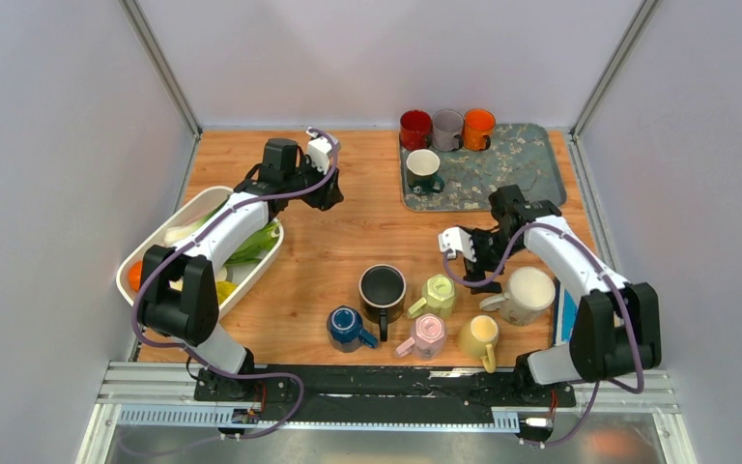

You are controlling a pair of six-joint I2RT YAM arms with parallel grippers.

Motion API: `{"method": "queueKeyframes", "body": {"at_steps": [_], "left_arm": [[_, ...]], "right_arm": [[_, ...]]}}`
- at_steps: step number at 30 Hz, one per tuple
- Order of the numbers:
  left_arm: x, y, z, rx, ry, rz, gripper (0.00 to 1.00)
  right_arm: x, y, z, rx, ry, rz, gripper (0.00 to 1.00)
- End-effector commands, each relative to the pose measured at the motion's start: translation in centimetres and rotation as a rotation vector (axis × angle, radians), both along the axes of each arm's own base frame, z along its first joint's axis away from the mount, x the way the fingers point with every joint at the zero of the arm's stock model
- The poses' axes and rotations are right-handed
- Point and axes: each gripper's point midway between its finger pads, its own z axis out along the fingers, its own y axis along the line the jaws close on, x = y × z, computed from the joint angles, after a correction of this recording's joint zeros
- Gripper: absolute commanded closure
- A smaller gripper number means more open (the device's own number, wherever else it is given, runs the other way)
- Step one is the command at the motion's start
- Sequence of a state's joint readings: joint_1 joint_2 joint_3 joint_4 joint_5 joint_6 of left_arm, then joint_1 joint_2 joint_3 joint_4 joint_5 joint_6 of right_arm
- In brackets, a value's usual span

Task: Turn the mug right side up
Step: Move the cup to the center of the board.

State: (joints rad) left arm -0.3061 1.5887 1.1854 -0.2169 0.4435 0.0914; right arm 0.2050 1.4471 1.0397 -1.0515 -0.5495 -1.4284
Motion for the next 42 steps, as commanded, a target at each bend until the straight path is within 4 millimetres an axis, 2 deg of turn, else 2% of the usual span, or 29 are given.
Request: {"method": "queueKeyframes", "body": {"at_steps": [1,5,7,19,26,34,42], "left_arm": [[-0.3,-0.4,1.0,-0.017,-0.026,-0.028,0.50],[-0.2,-0.5,0.8,-0.019,-0.019,-0.029,0.50],[-0.2,-0.6,0.8,-0.021,-0.018,-0.031,0.50],[-0.6,-0.4,0.5,-0.018,-0.019,-0.030,0.50],[-0.7,-0.1,0.4,0.009,-0.016,-0.039,0.50],[-0.8,0.4,-0.1,0.042,-0.013,-0.037,0.50],[-0.8,0.8,-0.7,0.078,0.008,-0.036,0.50]], "right_arm": [[-2.6,1.7,1.6,0.049,-0.056,0.168,0.04],[-2.9,3.9,2.7,0.100,-0.050,0.189,0.04],[-2.8,4.5,2.5,0.105,-0.035,0.206,0.03],[-2.0,5.0,2.5,0.106,-0.052,0.266,0.04],[-2.5,6.4,4.1,0.100,-0.015,0.390,0.03],[-3.5,7.1,2.9,0.078,0.123,0.456,0.03],[-4.0,7.5,3.3,0.122,0.094,0.436,0.04]]}}
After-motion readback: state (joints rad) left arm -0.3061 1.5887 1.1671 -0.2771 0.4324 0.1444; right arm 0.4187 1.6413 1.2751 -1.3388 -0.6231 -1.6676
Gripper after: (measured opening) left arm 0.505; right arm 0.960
